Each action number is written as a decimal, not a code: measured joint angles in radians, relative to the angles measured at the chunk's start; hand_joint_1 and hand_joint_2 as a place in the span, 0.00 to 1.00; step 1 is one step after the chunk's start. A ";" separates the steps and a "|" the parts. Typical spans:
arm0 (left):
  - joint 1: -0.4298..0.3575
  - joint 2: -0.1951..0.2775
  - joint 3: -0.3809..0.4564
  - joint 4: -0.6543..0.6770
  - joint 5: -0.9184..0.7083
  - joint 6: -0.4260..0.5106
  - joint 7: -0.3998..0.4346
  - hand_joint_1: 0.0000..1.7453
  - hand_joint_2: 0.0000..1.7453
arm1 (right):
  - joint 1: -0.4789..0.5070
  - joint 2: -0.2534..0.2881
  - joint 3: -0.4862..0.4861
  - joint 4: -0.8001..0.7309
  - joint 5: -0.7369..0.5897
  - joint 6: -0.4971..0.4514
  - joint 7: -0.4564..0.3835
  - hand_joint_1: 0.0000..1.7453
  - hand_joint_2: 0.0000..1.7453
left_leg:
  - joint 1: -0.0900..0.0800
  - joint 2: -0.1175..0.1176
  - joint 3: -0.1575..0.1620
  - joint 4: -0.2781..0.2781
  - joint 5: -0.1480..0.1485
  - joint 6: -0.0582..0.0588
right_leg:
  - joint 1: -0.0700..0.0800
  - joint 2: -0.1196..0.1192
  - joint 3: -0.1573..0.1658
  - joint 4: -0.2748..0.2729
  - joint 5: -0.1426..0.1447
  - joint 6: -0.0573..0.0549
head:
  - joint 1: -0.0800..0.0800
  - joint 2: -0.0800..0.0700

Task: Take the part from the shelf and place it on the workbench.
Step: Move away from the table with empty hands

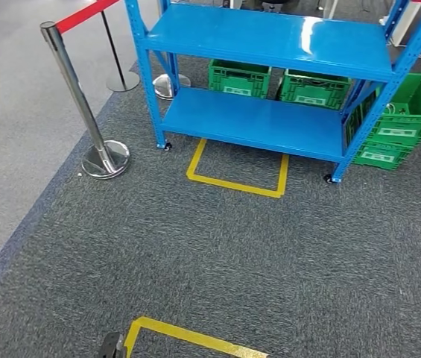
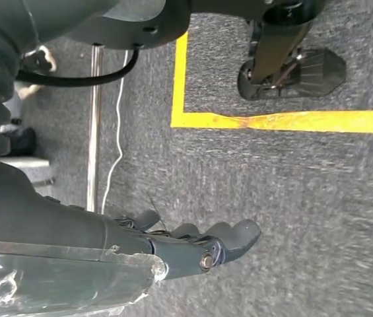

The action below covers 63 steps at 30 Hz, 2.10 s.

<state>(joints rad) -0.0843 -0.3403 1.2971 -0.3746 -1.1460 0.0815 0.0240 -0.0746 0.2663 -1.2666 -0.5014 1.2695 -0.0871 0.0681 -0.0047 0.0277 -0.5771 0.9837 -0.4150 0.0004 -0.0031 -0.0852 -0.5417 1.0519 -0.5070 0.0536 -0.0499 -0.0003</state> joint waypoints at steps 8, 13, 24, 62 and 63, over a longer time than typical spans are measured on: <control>-0.001 0.000 0.000 0.000 0.000 0.000 0.000 0.00 0.00 | 0.007 0.000 -0.003 -0.002 0.000 0.000 0.000 0.00 1.00 | 0.007 -0.111 0.005 0.001 0.003 0.005 | -0.010 0.112 -0.072 0.109 0.000 0.009 | 0.008 0.000; 0.001 0.001 0.001 0.000 0.000 0.000 0.000 0.00 0.00 | 0.004 0.002 -0.005 -0.003 0.000 0.001 0.001 0.00 1.00 | 0.010 -0.163 -0.009 0.001 0.010 -0.027 | -0.016 0.157 -0.010 -0.025 0.041 -0.008 | 0.009 0.000; 0.000 0.003 0.000 0.000 0.000 0.000 0.000 0.00 0.00 | 0.005 0.003 -0.007 -0.004 0.000 0.000 0.000 0.00 0.50 | 0.004 -0.010 -0.052 0.098 -0.016 -0.040 | -0.004 0.017 0.003 -0.030 0.032 -0.030 | -0.006 0.000; -0.001 0.000 0.006 -0.005 0.033 -0.003 -0.006 0.00 0.00 | 0.001 0.009 -0.020 -0.005 -0.032 0.030 -0.018 0.00 0.00 | -0.001 -0.066 0.085 -0.094 0.005 -0.011 | -0.008 0.093 -0.001 -0.119 0.119 -0.010 | 0.004 0.000; -0.001 0.000 0.006 -0.005 0.034 -0.003 -0.006 0.00 0.00 | 0.001 0.010 -0.020 -0.004 -0.031 0.029 -0.018 0.00 0.00 | 0.002 -0.064 0.089 -0.102 0.010 -0.003 | -0.009 0.093 -0.002 -0.119 0.120 -0.005 | 0.003 0.000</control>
<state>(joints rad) -0.0854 -0.3403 1.3036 -0.3797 -1.1123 0.0786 0.0183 -0.0737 0.2758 -1.2867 -0.5055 1.2381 -0.0577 0.0500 -0.0030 -0.0360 -0.4881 0.8819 -0.4052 -0.0029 -0.0118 0.0079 -0.5435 0.9325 -0.3871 0.0484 -0.0467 -0.0008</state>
